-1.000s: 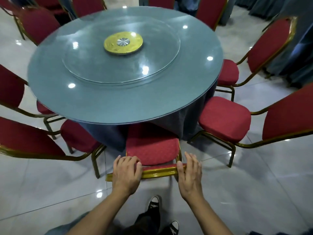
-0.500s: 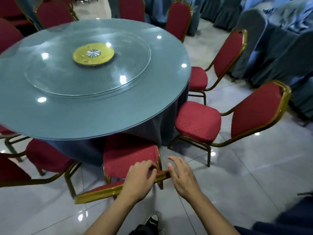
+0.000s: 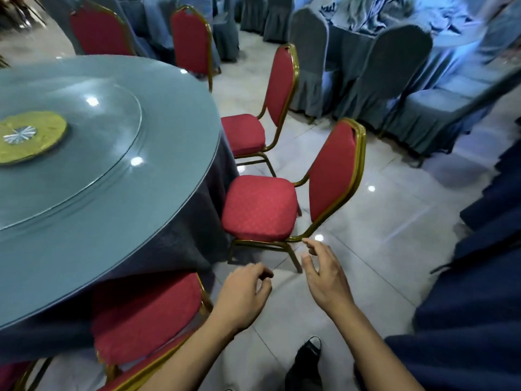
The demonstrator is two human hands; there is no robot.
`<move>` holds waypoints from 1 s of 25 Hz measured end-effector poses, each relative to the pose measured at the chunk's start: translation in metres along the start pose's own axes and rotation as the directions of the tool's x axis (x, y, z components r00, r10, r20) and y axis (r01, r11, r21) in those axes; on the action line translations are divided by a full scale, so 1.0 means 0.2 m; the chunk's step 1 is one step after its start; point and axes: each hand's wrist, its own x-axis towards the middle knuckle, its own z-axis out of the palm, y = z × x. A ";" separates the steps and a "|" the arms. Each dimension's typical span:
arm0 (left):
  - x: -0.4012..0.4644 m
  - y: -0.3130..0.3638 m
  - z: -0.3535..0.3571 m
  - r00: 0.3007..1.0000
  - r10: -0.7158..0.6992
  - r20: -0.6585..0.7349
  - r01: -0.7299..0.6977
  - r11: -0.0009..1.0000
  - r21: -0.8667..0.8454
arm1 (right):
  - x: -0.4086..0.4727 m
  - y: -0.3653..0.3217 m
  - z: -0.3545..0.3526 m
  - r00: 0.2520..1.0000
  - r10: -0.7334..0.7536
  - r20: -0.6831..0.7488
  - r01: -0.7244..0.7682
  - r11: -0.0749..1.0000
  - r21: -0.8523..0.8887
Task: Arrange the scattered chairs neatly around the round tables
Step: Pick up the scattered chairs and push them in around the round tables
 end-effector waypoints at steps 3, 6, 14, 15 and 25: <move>0.26 0.24 0.11 1.000 0.013 0.002 -0.013 1.000 -0.004 | 0.20 0.21 -0.23 1.000 0.009 -0.009 -0.009 1.000 0.001; 0.50 0.47 0.23 1.000 0.012 -0.001 -0.012 0.999 -0.034 | 0.43 0.40 -0.49 0.998 0.040 -0.040 -0.040 0.999 0.005; 1.05 0.74 0.42 0.998 -0.051 -0.031 0.049 0.996 -0.073 | 0.96 0.73 -0.91 0.999 0.025 -0.040 -0.025 1.000 -0.014; 1.15 0.77 0.43 0.997 -0.058 -0.042 0.054 0.995 -0.080 | 1.06 0.76 -0.95 0.999 0.024 -0.032 -0.025 1.000 -0.015; 2.13 0.99 0.52 0.975 -0.119 -0.189 0.078 0.975 -0.210 | 1.97 0.87 -1.18 0.984 -0.105 0.147 0.128 0.980 -0.153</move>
